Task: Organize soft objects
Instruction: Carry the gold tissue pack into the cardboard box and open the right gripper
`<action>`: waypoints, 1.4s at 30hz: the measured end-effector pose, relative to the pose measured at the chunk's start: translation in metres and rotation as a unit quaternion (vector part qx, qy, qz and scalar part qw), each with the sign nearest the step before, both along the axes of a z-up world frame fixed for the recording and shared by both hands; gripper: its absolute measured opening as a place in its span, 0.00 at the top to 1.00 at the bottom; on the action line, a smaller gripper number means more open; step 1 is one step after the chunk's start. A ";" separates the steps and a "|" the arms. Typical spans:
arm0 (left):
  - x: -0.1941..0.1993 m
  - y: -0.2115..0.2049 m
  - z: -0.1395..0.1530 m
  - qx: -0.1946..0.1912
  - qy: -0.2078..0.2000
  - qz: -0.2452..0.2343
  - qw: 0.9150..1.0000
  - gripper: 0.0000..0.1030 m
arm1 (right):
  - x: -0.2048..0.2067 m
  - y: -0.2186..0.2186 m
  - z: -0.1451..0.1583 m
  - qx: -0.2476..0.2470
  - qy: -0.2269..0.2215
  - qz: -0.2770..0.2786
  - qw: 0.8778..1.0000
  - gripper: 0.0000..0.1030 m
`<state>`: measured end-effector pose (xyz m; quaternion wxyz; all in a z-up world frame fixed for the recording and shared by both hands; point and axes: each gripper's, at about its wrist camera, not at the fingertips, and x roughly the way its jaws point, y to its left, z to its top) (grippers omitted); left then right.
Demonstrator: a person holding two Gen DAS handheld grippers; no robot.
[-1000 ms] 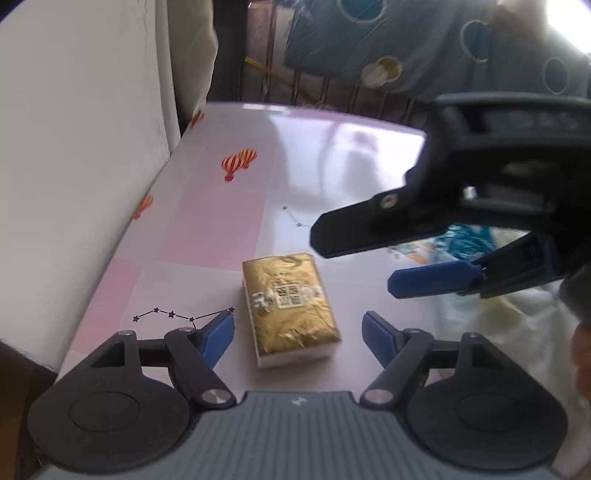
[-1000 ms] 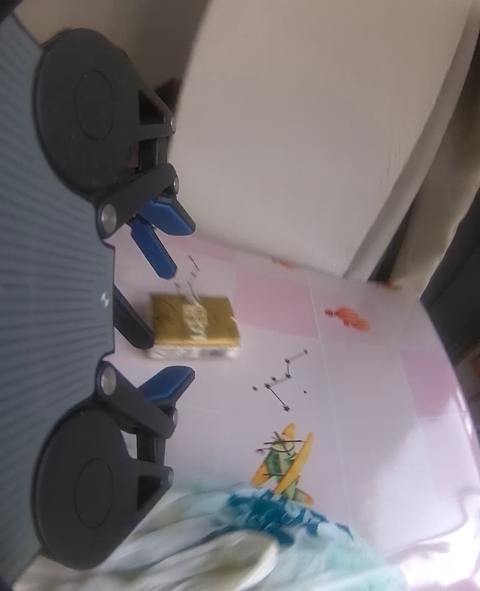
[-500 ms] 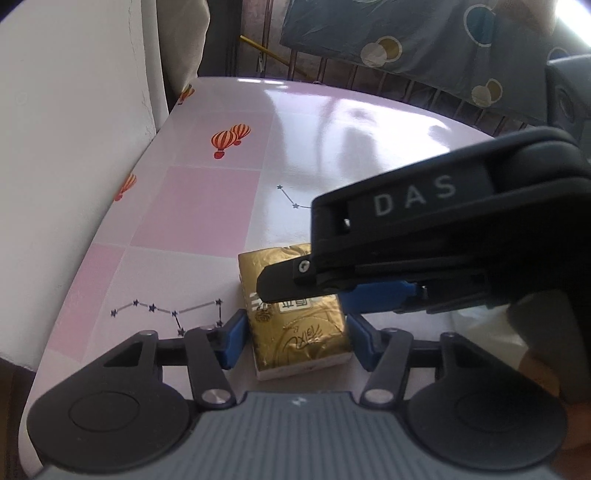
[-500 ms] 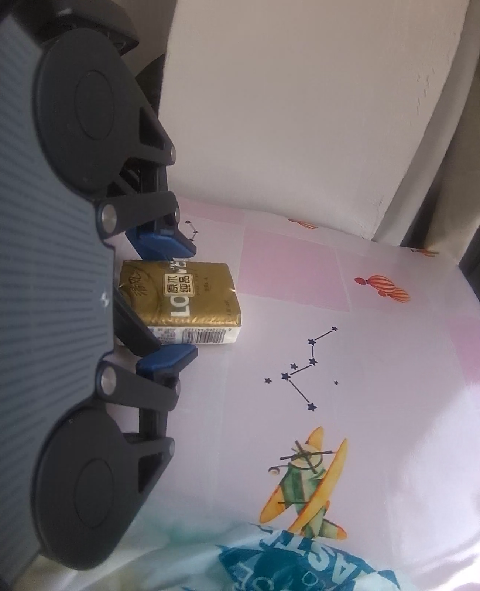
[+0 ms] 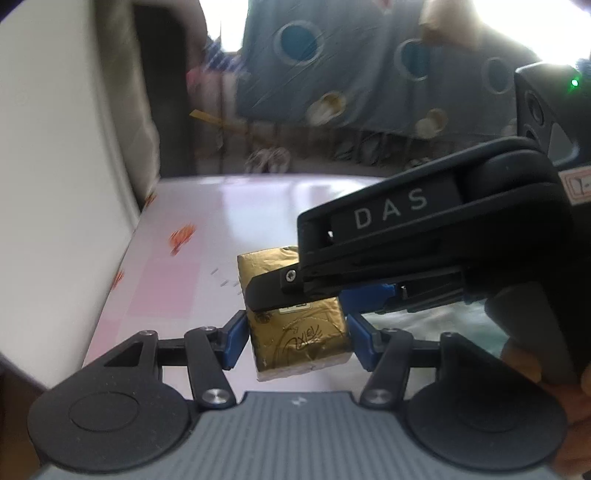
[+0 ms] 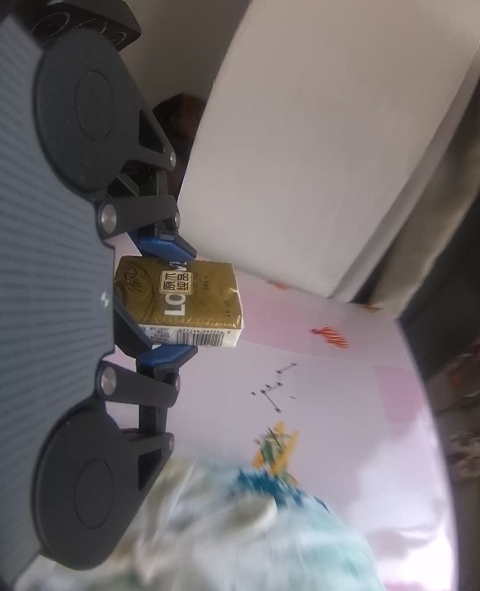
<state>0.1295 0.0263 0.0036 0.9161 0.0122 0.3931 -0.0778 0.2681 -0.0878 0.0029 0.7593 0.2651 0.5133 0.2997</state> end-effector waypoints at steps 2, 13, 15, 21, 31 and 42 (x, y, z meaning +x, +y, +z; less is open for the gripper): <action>-0.011 -0.023 0.016 -0.002 -0.014 -0.024 1.000 0.43 | -0.013 -0.027 0.016 0.005 -0.014 -0.016 1.000 0.55; -0.060 -0.206 0.062 -0.029 -0.043 -0.214 0.975 0.43 | -0.111 -0.231 0.066 0.003 -0.049 -0.166 0.985 0.55; -0.064 -0.241 0.058 -0.033 -0.037 -0.248 0.968 0.43 | -0.133 -0.272 0.066 -0.005 -0.047 -0.200 0.979 0.55; -0.061 -0.330 0.038 -0.066 0.012 -0.327 0.942 0.42 | -0.186 -0.369 0.050 -0.024 -0.035 -0.288 0.957 0.54; -0.013 -0.362 -0.025 -0.077 0.108 -0.330 0.934 0.35 | -0.218 -0.438 -0.003 -0.062 -0.021 -0.369 0.927 0.53; -0.016 -0.304 0.013 -0.087 0.072 -0.290 0.950 0.29 | -0.265 -0.422 0.036 -0.046 -0.085 -0.388 0.916 0.46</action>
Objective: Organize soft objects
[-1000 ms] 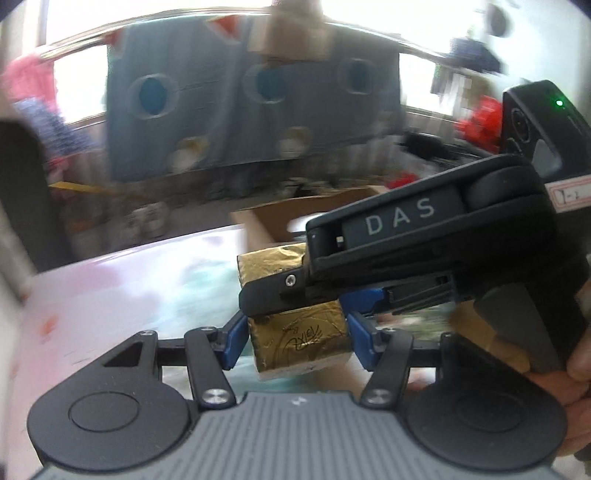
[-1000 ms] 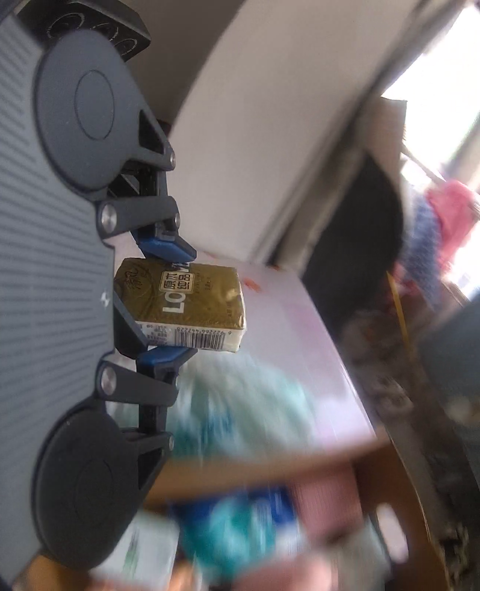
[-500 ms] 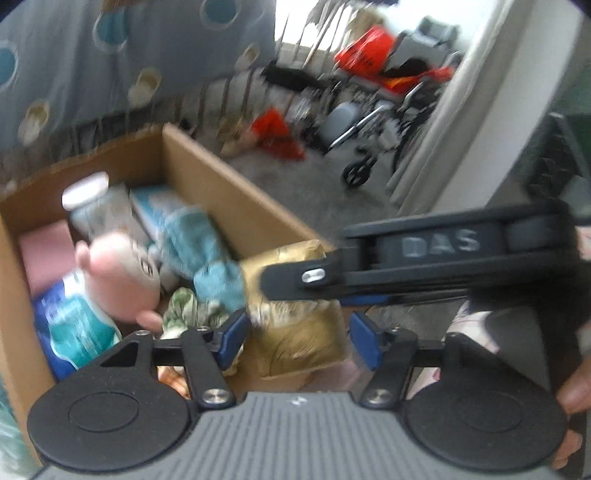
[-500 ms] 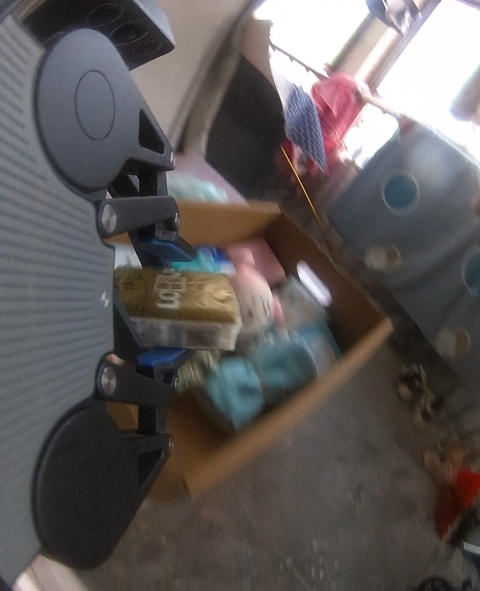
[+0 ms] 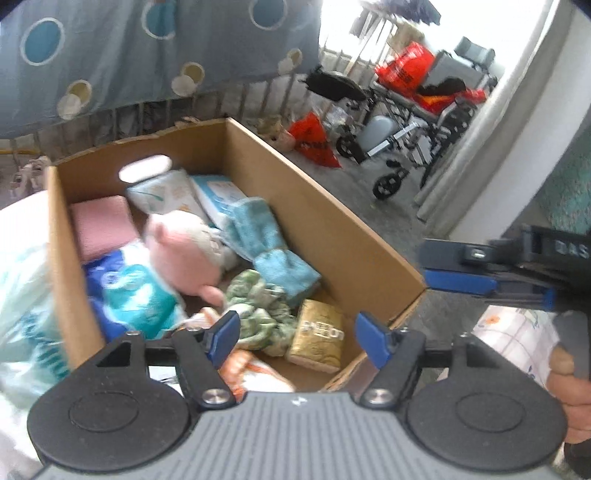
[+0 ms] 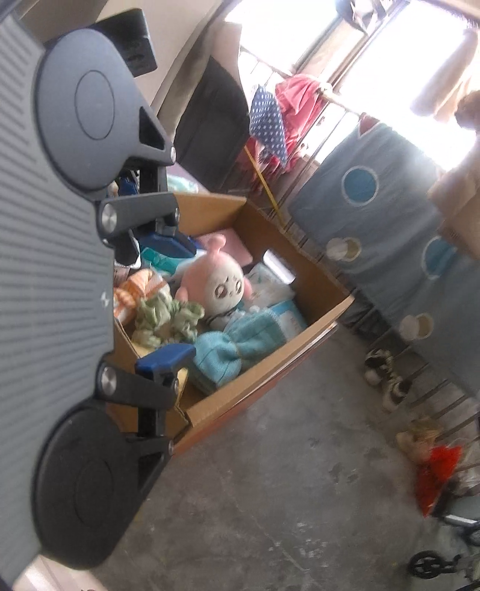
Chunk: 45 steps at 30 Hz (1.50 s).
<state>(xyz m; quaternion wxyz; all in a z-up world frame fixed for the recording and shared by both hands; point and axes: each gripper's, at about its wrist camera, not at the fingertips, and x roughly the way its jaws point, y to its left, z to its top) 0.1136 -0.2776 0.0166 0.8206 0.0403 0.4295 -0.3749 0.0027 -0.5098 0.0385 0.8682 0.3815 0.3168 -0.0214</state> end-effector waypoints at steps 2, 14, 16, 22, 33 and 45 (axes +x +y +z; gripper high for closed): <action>-0.002 0.018 0.010 -0.006 -0.012 0.015 1.000 0.26 | -0.014 0.008 0.013 -0.018 -0.018 -0.005 1.000 0.41; -0.037 0.145 0.039 0.066 -0.104 0.172 0.977 0.00 | -0.053 0.095 0.045 -0.140 -0.064 0.034 0.988 0.01; -0.042 0.163 0.036 0.071 -0.102 0.197 0.973 0.00 | -0.052 0.114 0.038 -0.159 -0.053 0.048 0.985 0.01; -0.057 0.192 0.018 0.071 -0.092 0.250 0.961 0.00 | -0.039 0.167 0.008 -0.241 -0.008 0.073 0.968 0.01; -0.067 0.185 -0.006 0.117 -0.081 0.264 0.954 0.00 | -0.023 0.196 -0.011 -0.324 0.006 0.070 0.944 0.01; -0.069 0.165 0.000 0.127 -0.081 0.240 0.959 0.00 | -0.003 0.196 -0.011 -0.278 0.025 0.095 0.956 0.01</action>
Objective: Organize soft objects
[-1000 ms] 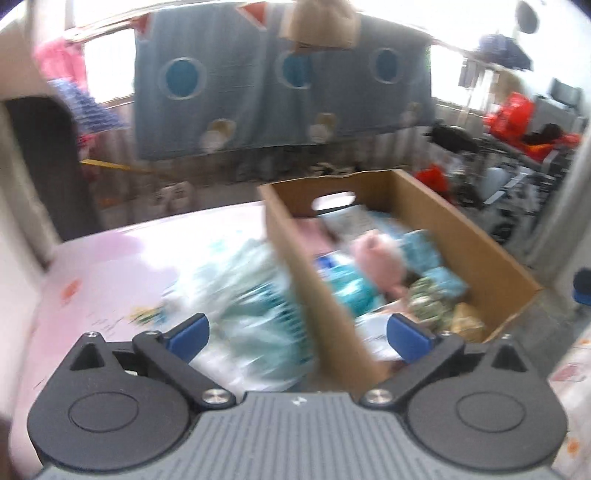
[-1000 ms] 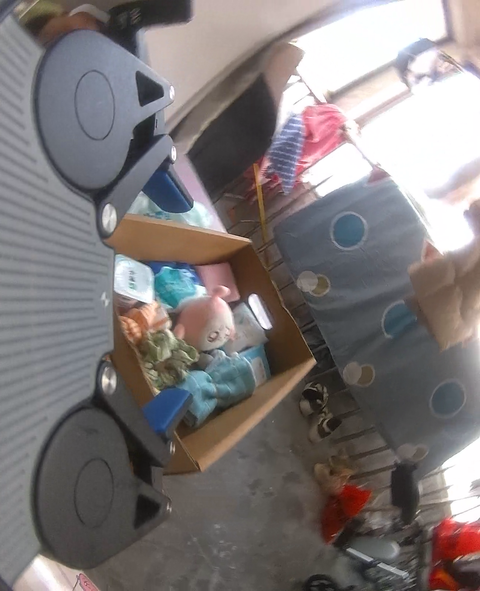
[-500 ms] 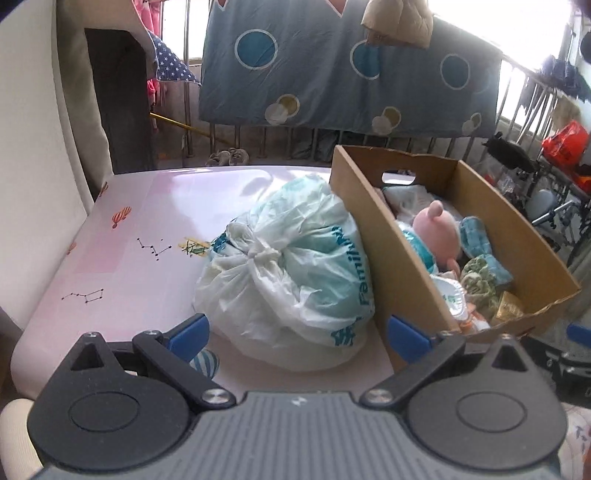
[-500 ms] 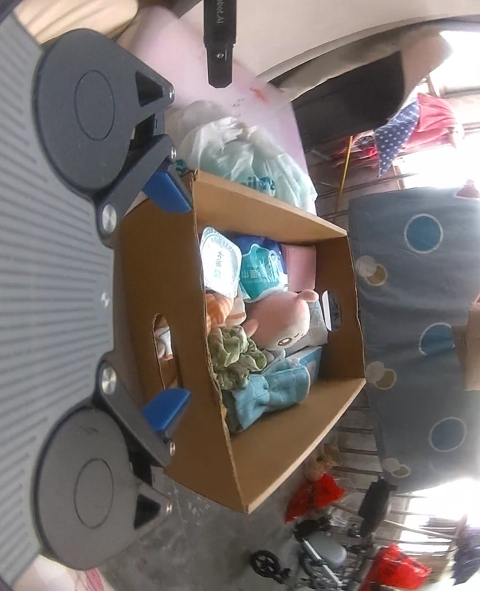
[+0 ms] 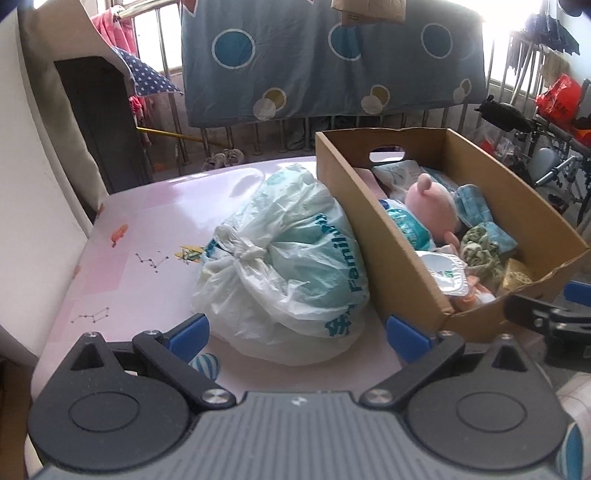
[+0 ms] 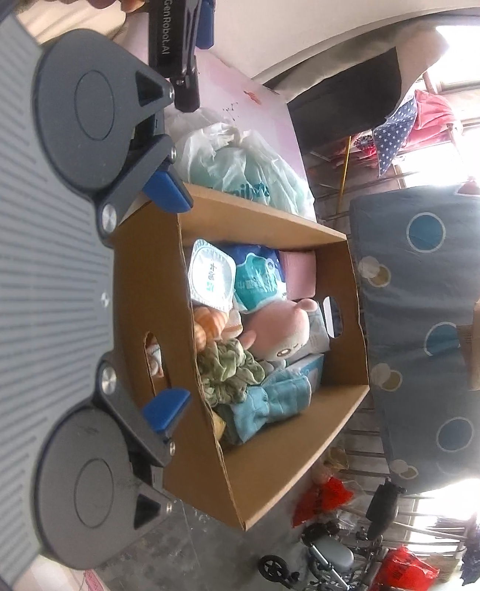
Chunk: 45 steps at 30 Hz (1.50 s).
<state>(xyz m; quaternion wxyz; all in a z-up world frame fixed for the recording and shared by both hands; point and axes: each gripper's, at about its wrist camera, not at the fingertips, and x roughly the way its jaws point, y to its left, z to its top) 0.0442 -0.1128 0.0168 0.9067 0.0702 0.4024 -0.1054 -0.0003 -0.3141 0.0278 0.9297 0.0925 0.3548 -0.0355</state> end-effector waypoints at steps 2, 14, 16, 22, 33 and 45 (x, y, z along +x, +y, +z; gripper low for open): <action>0.000 -0.001 0.001 -0.006 0.001 0.002 1.000 0.00 | 0.003 0.001 0.001 0.001 0.002 0.004 1.000 0.01; 0.000 0.000 0.001 0.002 0.005 0.014 1.000 0.00 | 0.008 0.005 0.000 0.007 0.011 0.009 1.000 0.01; 0.000 0.000 0.001 0.003 0.005 0.015 1.000 0.00 | 0.009 0.005 0.000 0.007 0.011 0.008 1.000 0.01; 0.001 -0.001 -0.001 0.004 0.008 0.014 1.000 0.00 | 0.009 0.003 0.000 0.011 0.012 0.007 1.000 0.01; 0.001 -0.003 -0.003 0.004 0.011 0.011 1.000 0.00 | 0.010 0.005 -0.001 0.010 0.013 0.007 1.000 0.01; 0.000 -0.002 -0.001 0.001 0.011 0.014 1.000 0.00 | 0.009 0.008 0.002 0.007 0.012 0.010 1.000 0.01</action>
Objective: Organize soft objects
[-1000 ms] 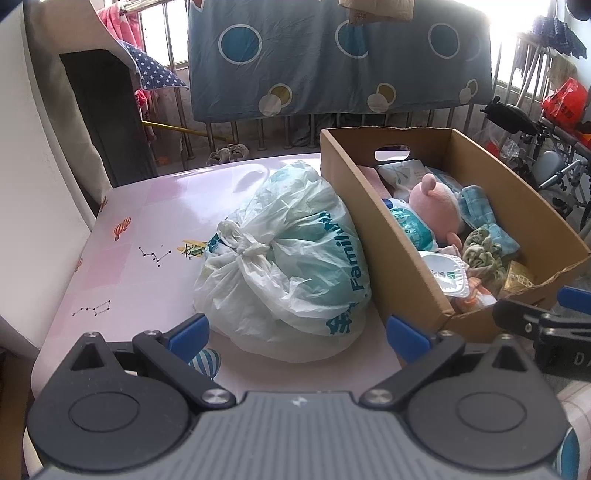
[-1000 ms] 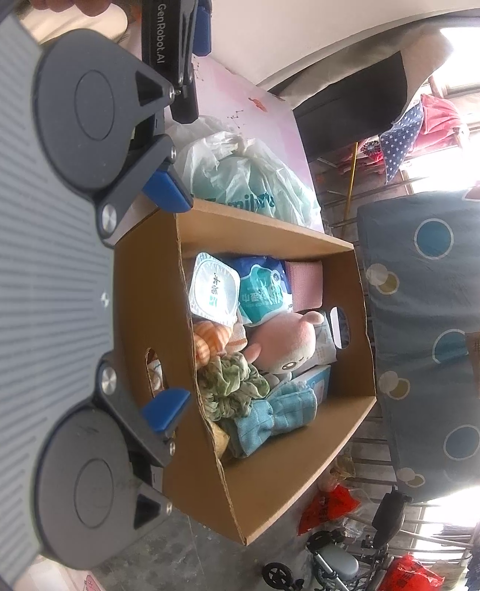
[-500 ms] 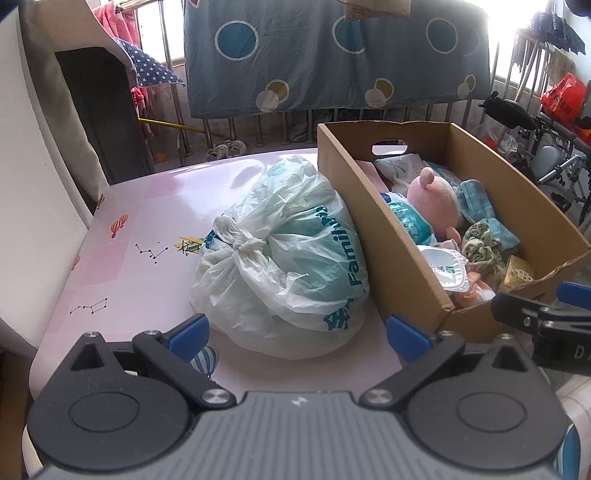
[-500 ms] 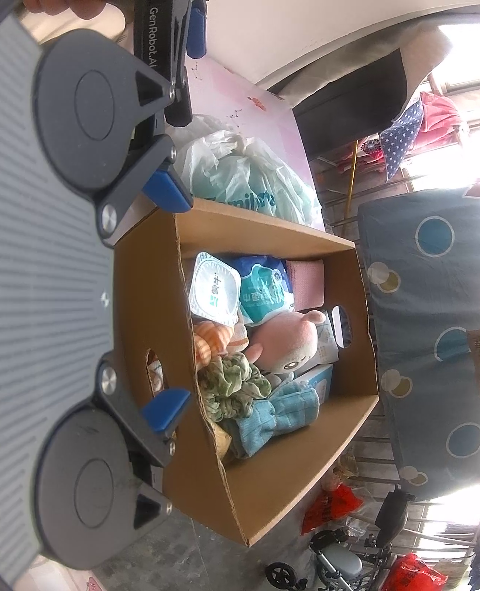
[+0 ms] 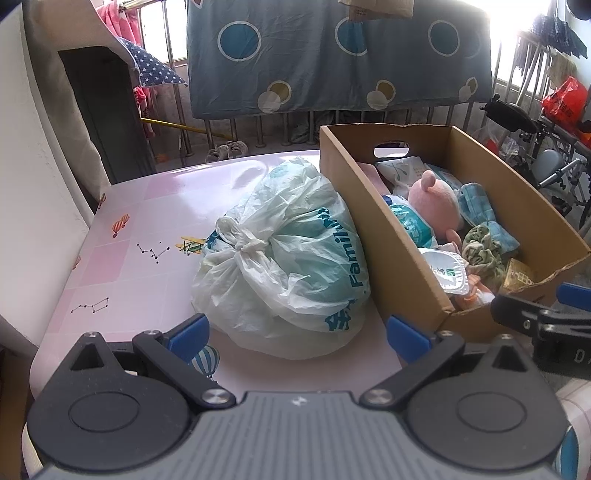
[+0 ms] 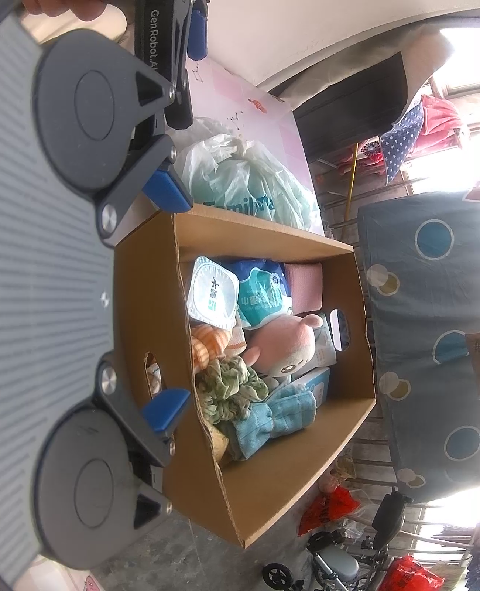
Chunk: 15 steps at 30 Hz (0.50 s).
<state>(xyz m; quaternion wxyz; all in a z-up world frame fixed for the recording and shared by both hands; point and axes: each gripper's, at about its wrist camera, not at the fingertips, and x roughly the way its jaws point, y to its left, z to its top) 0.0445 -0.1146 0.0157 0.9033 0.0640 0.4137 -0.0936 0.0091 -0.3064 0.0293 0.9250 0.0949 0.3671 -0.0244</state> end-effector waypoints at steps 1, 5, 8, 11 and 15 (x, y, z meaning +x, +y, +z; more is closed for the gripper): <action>0.000 0.000 0.000 0.000 0.000 0.000 1.000 0.00 | 0.000 0.000 0.000 0.000 0.000 0.000 1.000 0.01; 0.000 0.000 0.000 -0.001 0.001 0.001 1.000 0.00 | 0.000 0.000 0.000 0.000 0.000 0.000 1.000 0.01; 0.000 0.000 0.000 -0.001 0.000 0.002 1.000 0.00 | 0.000 0.000 0.000 0.000 0.000 -0.001 1.000 0.01; 0.000 0.000 0.000 -0.001 0.001 0.002 1.000 0.00 | 0.000 0.001 0.000 0.000 0.001 -0.002 1.000 0.01; 0.000 0.001 0.000 -0.003 0.001 0.006 1.000 0.00 | -0.001 0.001 0.001 -0.004 0.003 0.000 1.000 0.01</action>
